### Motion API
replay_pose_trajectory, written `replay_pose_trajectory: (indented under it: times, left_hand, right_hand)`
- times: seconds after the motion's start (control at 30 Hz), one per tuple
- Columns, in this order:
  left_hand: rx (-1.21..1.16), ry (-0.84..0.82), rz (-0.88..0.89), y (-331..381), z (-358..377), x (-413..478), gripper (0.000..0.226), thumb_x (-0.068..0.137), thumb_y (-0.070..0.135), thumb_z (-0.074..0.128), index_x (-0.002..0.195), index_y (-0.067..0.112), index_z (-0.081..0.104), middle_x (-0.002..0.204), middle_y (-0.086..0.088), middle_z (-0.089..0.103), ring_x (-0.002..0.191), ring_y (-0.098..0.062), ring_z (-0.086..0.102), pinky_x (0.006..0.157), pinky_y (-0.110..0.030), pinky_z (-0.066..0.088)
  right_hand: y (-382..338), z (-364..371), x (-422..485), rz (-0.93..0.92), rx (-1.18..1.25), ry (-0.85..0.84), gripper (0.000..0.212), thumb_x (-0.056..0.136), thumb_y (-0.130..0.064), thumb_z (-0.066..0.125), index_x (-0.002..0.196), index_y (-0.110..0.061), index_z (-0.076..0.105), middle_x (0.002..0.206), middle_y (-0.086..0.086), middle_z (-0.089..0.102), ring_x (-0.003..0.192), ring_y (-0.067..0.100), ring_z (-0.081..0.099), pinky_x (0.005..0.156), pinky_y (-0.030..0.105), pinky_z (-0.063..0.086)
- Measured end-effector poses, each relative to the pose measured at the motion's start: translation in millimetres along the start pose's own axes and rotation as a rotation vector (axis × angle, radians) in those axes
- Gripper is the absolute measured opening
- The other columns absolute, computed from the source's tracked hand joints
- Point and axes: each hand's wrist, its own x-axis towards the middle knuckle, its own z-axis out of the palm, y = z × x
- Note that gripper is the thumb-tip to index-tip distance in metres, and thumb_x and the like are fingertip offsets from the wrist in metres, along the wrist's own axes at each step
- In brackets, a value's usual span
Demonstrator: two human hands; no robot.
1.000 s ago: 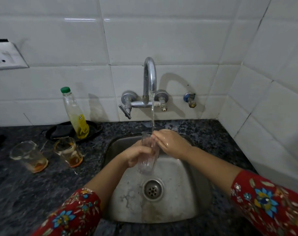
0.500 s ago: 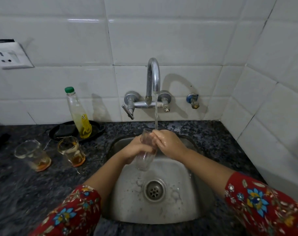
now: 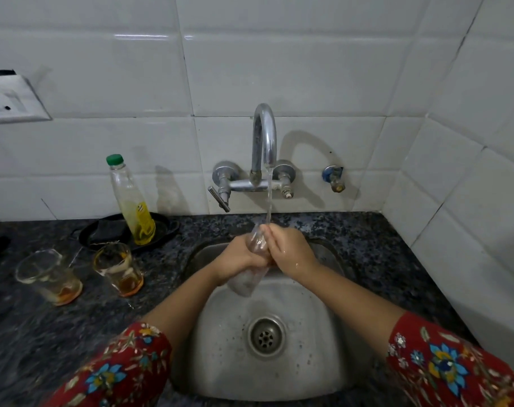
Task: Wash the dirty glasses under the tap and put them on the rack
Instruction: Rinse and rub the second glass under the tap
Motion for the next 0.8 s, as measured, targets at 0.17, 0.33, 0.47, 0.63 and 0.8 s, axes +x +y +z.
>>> replay_pose_trajectory:
  times: [0.17, 0.33, 0.47, 0.63, 0.8]
  left_hand:
    - [0.516, 0.397, 0.073, 7.7, 15.9, 1.1, 0.055, 0.056, 0.036, 0.077, 0.105, 0.024, 0.056, 0.09, 0.01, 0.067, 0.083, -0.01, 0.065, 0.077, -0.032, 0.054]
    - [-0.037, -0.241, 0.049, 7.1, -11.8, 5.0, 0.032, 0.067, 0.0, 0.073, 0.098, 0.004, 0.066, 0.092, -0.008, 0.07, 0.089, -0.02, 0.067, 0.086, -0.034, 0.052]
    - [0.527, 0.202, 0.022, 2.3, 15.7, 0.0, 0.044, 0.063, 0.029, 0.074, 0.103, 0.019, 0.059, 0.088, 0.006, 0.07, 0.08, -0.012, 0.067, 0.077, -0.034, 0.056]
    - [0.238, -0.04, 0.135, 13.1, -1.6, -0.1, 0.045, 0.062, 0.019, 0.081, 0.101, 0.023, 0.059, 0.091, 0.009, 0.068, 0.088, -0.011, 0.067, 0.085, -0.033, 0.054]
    - [0.121, -0.15, 0.028, 23.9, 1.4, -5.4, 0.026, 0.07, -0.006, 0.069, 0.089, 0.011, 0.066, 0.08, 0.001, 0.07, 0.079, -0.015, 0.065, 0.078, -0.032, 0.055]
  right_hand:
    - [-4.1, -3.4, 12.2, 0.084, -0.005, -0.011, 0.039, 0.102, -0.03, 0.035, 0.082, -0.007, 0.061, 0.075, 0.011, 0.07, 0.071, 0.024, 0.065, 0.07, 0.032, 0.05]
    - [6.5, -8.2, -17.6, -0.089, 0.21, 0.103, 0.046, 0.099, -0.037, 0.035, 0.075, -0.006, 0.06, 0.065, -0.005, 0.06, 0.057, 0.01, 0.057, 0.058, 0.028, 0.05]
    - [-2.1, 1.0, 0.8, 0.2, -0.004, -0.026, 0.048, 0.1, -0.037, 0.035, 0.082, -0.005, 0.065, 0.075, 0.009, 0.07, 0.073, 0.024, 0.066, 0.072, 0.038, 0.051]
    - [-0.6, -1.2, -13.2, 0.046, 0.272, 0.11, 0.049, 0.097, -0.04, 0.035, 0.074, -0.009, 0.064, 0.066, -0.001, 0.068, 0.06, 0.011, 0.065, 0.063, 0.03, 0.055]
    - [-2.9, -5.7, -15.3, -0.001, 0.187, 0.129, 0.046, 0.097, -0.039, 0.036, 0.071, -0.009, 0.059, 0.063, -0.005, 0.061, 0.059, 0.011, 0.059, 0.061, 0.031, 0.05]
